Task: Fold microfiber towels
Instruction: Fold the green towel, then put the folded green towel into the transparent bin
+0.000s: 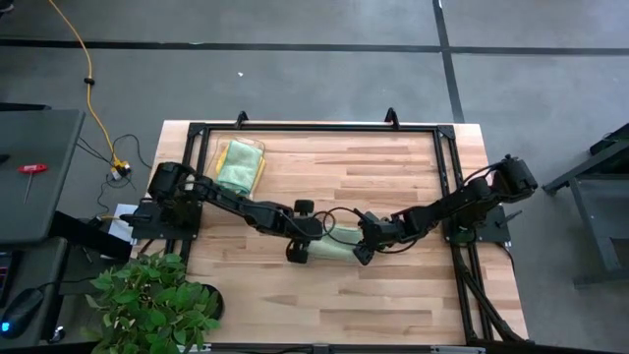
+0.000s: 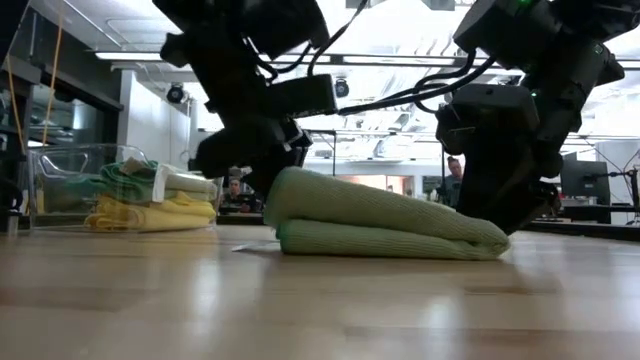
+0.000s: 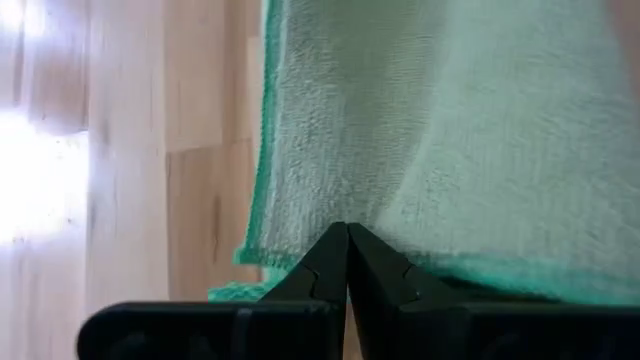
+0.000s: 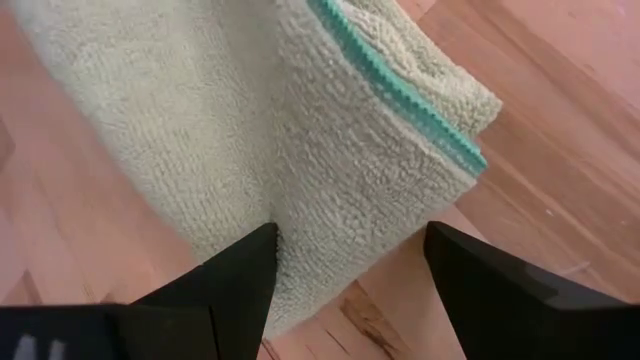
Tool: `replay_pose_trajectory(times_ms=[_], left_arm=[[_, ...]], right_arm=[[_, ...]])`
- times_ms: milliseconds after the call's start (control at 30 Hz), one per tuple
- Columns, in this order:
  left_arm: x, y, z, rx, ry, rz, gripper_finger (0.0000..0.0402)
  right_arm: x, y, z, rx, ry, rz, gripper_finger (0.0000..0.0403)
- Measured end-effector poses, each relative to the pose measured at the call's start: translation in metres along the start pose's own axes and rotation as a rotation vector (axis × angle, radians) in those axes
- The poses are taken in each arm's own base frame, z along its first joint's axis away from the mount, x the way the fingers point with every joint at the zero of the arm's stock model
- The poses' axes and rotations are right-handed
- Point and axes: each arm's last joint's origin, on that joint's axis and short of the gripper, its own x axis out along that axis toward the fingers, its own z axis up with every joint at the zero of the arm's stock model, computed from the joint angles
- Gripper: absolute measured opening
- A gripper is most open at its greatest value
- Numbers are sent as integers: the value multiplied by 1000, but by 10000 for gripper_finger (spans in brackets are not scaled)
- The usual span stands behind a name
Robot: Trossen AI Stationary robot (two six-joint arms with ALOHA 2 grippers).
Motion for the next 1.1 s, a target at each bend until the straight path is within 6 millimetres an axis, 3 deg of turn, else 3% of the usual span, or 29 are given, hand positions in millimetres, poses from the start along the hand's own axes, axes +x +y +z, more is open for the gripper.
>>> replay_pose_trajectory(times_ms=[333,633,833,967,1100], left_arm=[[-30,9,2,31,8,11,0],[-63,14,9,-41,-79,14,0],[-67,3,24,-177,-225,-22,3],[-65,-6,32,-210,-242,-43,37],[-66,-16,45,-189,-234,-58,109]], right_arm=[[-13,-2,1,-70,-3,2,250],[-69,-10,6,-126,-85,-47,250],[-94,-19,7,-85,-165,-104,250],[-99,-21,9,-66,-192,-100,250],[-99,-21,9,-71,-189,-102,250]])
